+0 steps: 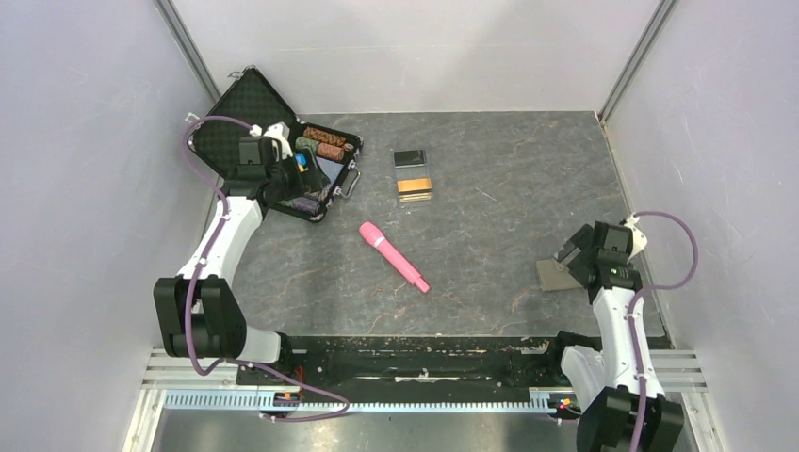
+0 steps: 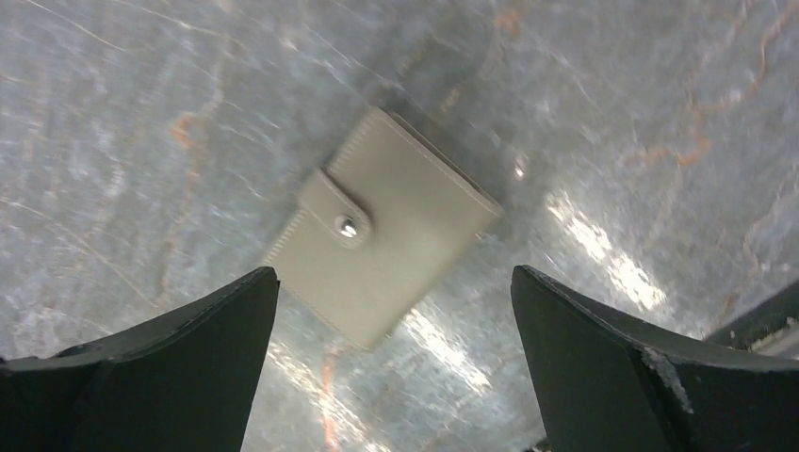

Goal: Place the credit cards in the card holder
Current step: Move the card holder to the center of the board.

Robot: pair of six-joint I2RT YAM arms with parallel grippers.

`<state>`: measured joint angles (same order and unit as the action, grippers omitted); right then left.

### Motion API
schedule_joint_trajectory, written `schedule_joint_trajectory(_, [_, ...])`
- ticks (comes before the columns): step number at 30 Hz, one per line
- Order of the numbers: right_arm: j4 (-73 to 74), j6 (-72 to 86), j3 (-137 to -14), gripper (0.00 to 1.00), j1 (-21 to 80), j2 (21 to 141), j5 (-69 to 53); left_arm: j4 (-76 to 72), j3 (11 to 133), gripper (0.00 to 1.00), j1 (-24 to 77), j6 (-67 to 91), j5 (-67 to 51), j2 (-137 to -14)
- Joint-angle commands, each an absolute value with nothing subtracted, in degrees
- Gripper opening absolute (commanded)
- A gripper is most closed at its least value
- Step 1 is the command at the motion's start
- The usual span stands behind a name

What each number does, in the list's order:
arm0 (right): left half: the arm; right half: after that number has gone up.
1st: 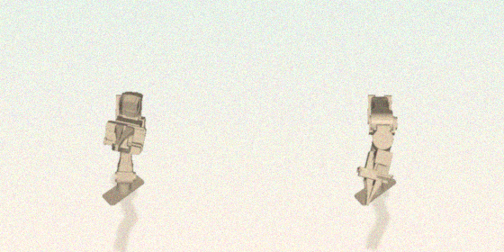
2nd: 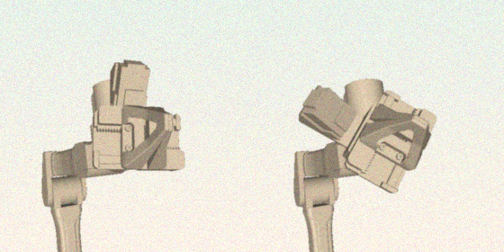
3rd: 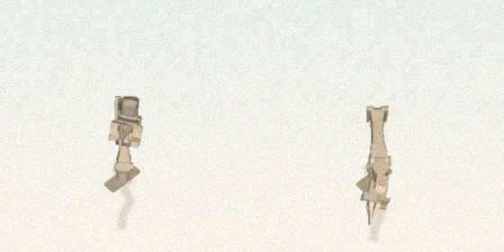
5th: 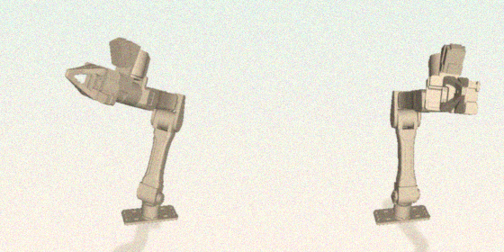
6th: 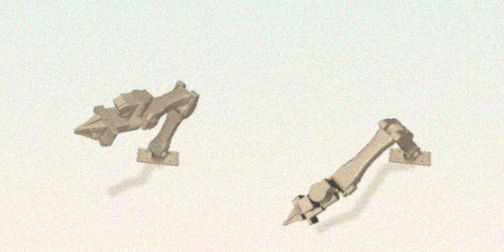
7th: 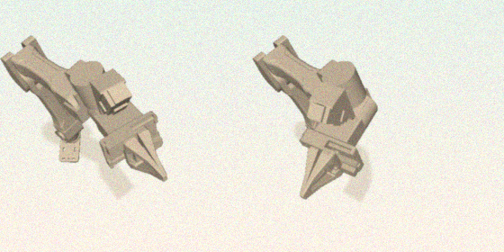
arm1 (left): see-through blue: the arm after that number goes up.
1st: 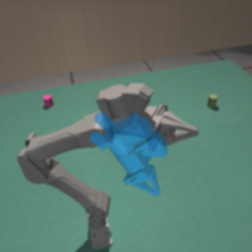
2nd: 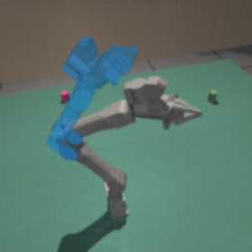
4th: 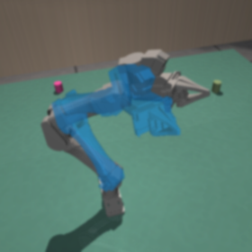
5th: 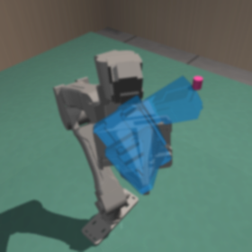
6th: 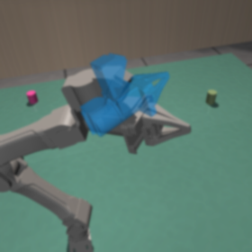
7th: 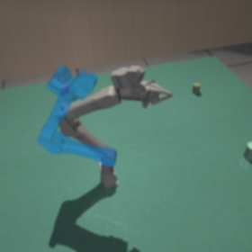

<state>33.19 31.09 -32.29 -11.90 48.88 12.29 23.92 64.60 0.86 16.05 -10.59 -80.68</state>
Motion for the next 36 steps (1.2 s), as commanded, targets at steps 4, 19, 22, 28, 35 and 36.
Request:
schedule_joint_trajectory(4, [36.57, 33.94, -21.76, 0.95, -17.70, 44.44, 1.16, 17.37, 62.05, 1.00, 4.07, 20.04, -27.68, -83.51])
schedule_joint_trajectory(19, [18.32, 30.98, -15.32, 0.35, -19.95, 57.28, -3.77, 19.60, 69.00, 0.99, 6.77, 19.48, -39.14, -85.86])
schedule_joint_trajectory(22, [18.82, 25.64, -19.95, 0.17, -19.74, 62.27, -3.36, 19.51, 68.93, 0.99, 6.84, 19.82, -39.91, -85.52])
schedule_joint_trajectory(28, [19.47, 18.73, -30.39, 0.01, -11.05, 70.00, -3.88, 20.70, 68.24, 0.94, 7.11, 19.26, -42.06, -85.53])
schedule_joint_trajectory(35, [17.06, 18.53, -42.72, 0.00, 6.24, 82.99, -8.52, 21.31, 65.95, 0.93, 9.27, 19.33, -42.70, -86.21])
schedule_joint_trajectory(36, [15.79, 18.28, -43.91, 0.00, 8.38, 84.94, -9.81, 21.55, 65.83, 0.92, 10.05, 19.29, -43.00, -86.94])
